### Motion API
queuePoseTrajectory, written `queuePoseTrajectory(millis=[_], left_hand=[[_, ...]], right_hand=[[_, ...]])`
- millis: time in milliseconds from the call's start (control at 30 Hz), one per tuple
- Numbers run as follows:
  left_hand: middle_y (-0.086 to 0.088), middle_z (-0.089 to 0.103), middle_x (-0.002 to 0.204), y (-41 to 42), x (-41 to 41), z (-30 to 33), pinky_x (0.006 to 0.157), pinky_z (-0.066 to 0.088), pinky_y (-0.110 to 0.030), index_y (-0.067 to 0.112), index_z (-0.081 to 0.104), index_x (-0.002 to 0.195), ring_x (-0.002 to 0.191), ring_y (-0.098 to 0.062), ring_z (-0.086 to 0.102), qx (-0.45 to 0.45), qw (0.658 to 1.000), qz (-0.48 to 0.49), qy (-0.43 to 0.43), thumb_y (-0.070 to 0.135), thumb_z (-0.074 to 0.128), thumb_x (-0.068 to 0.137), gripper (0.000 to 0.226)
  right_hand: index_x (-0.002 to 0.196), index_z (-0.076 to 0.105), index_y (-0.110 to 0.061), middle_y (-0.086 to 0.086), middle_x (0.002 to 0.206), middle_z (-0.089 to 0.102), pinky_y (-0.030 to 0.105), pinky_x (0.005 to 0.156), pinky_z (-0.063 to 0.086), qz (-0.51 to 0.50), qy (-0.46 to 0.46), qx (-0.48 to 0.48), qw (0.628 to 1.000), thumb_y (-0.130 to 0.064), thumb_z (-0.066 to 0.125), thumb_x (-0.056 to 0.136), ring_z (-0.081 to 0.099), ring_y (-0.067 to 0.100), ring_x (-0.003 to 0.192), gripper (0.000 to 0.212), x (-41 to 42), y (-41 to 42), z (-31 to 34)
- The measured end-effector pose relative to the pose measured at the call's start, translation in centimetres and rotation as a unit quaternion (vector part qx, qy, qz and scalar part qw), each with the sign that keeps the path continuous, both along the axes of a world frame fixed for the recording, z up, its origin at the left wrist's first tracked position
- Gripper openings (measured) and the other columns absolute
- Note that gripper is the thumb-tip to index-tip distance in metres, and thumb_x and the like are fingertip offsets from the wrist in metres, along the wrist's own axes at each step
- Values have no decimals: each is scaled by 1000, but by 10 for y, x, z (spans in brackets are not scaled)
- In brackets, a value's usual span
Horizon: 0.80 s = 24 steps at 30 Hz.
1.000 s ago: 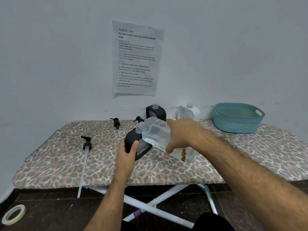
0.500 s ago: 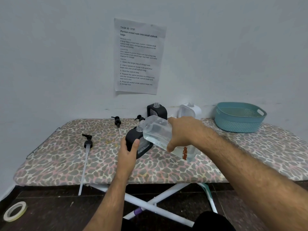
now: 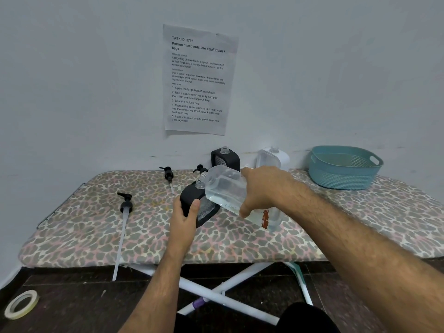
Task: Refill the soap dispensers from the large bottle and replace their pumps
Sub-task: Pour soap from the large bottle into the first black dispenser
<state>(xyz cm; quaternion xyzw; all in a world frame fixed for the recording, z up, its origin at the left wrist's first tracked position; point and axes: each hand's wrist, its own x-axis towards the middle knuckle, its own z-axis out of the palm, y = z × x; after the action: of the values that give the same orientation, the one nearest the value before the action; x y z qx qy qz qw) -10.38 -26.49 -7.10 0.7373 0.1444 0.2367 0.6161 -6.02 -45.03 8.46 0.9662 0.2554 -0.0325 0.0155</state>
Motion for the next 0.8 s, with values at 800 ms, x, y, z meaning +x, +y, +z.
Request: queuePoseTrajectory(millis=[800], left_hand=[[1,58,126,-1,-1,1,103,47,-50,25,44,133,117,-19,58,3,1000,-1,5,65,50,83,65]], right_hand=[[137,41,-23,-6,98,54,33,69,48,1,-3,-3,1000,-58,80,66,52,17,89,88,0,0,1]])
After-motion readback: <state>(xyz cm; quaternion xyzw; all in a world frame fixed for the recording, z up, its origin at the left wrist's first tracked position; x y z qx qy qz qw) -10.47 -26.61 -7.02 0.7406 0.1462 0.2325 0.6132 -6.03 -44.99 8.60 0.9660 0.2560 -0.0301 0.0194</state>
